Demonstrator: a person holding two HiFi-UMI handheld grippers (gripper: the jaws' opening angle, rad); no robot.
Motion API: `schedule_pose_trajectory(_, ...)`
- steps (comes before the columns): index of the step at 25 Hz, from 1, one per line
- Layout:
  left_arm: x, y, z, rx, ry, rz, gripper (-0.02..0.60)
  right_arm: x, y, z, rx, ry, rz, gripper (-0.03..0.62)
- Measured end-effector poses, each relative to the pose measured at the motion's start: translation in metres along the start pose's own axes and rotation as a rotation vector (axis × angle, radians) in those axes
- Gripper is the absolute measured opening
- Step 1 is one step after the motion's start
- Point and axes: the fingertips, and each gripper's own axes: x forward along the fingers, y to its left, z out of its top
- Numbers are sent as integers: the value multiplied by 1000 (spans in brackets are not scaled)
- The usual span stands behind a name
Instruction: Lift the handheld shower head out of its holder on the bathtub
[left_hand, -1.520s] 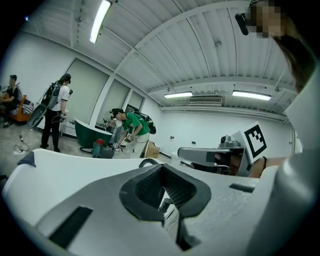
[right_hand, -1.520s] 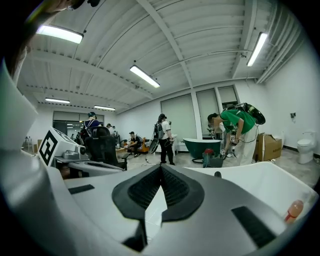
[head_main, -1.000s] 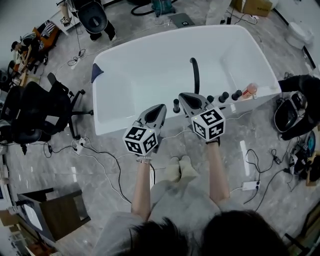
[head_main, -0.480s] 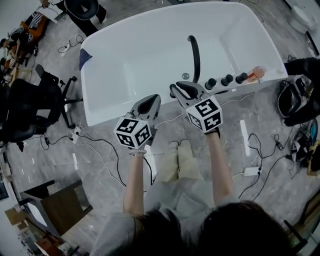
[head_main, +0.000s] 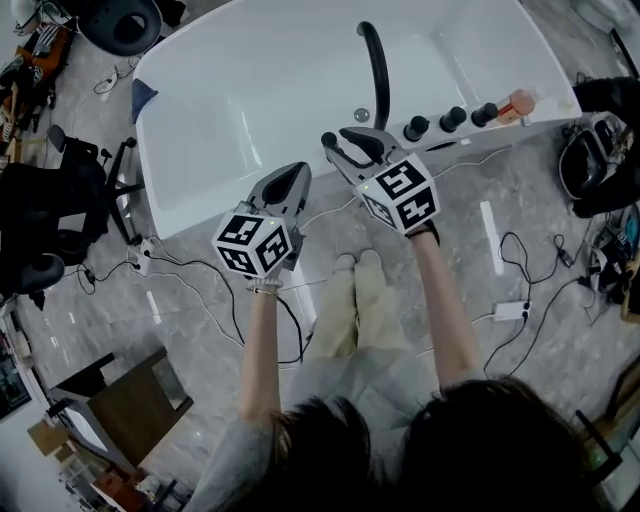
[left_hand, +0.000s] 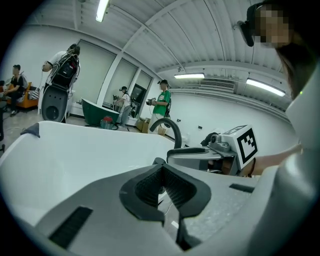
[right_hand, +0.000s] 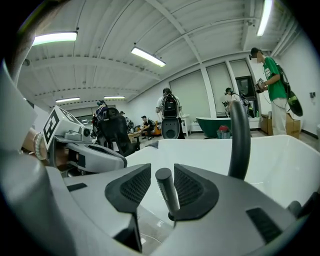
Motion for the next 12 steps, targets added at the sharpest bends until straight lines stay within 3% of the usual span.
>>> schedule_pose_trajectory(12,18,37,-52,-42,42,32,5,36,-12,-64,36,53,8,183)
